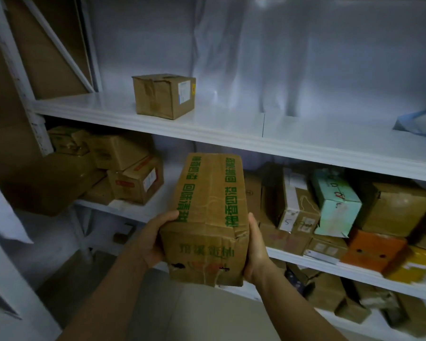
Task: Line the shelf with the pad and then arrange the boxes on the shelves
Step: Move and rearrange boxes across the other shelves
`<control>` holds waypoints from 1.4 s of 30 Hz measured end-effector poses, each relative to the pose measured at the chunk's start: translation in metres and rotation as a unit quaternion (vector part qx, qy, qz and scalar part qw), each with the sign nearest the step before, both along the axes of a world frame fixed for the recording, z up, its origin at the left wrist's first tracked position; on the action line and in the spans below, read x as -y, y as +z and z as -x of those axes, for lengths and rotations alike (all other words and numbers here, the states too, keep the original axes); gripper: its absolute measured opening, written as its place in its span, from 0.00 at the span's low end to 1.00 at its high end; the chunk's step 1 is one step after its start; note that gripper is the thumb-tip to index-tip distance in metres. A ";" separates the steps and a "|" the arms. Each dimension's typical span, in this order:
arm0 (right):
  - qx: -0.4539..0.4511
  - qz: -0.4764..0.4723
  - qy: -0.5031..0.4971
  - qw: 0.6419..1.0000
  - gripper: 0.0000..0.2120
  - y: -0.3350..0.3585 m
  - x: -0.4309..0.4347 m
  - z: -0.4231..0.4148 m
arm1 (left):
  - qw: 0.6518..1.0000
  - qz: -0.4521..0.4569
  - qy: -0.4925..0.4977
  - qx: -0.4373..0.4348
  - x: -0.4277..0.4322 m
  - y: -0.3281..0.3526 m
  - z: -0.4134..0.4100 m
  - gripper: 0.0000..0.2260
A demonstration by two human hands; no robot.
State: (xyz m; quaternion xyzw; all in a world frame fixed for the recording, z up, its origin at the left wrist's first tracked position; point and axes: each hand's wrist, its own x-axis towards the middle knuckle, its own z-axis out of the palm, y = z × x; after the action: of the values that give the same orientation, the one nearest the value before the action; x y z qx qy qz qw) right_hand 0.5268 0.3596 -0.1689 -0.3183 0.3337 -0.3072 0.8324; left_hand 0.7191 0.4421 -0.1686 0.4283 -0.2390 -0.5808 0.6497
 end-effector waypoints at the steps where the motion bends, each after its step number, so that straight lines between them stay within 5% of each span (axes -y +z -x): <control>1: -0.008 0.000 -0.006 1.000 0.29 -0.002 0.002 0.004 | 1.000 0.004 0.001 -0.007 0.005 -0.004 0.004 0.11; 9: -0.048 -0.007 -0.046 0.998 0.31 -0.018 0.066 0.026 | 0.999 -0.048 0.021 -0.013 0.079 -0.008 0.032 0.19; 17: -0.103 0.007 -0.086 0.991 0.17 -0.030 0.187 0.038 | 0.996 -0.049 0.072 -0.003 0.197 -0.014 0.050 0.09; 22: -0.060 0.012 -0.068 0.996 0.28 -0.026 0.253 0.046 | 0.992 -0.060 0.110 -0.009 0.267 -0.019 0.061 0.09; 28: -0.118 0.032 -0.087 0.989 0.18 -0.035 0.310 0.043 | 0.988 -0.063 0.141 -0.022 0.333 -0.033 0.056 0.13; 32: -0.214 0.129 -0.125 0.960 0.14 -0.054 0.335 0.044 | 0.985 -0.081 0.150 0.007 0.359 -0.056 0.062 0.08; 36: -0.344 0.237 -0.132 0.899 0.22 -0.064 0.340 0.043 | 0.985 -0.089 0.136 0.051 0.374 -0.070 0.065 0.13; 42: -0.387 0.284 -0.122 0.869 0.26 -0.060 0.350 0.043 | 0.990 -0.046 0.114 0.075 0.380 -0.076 0.067 0.23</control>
State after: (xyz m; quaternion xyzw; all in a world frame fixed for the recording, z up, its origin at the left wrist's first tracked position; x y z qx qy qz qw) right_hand 0.4841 0.0096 -0.2291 -0.5910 0.5636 -0.3400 0.4663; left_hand 0.6519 0.0618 -0.2444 0.5241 -0.2096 -0.4794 0.6719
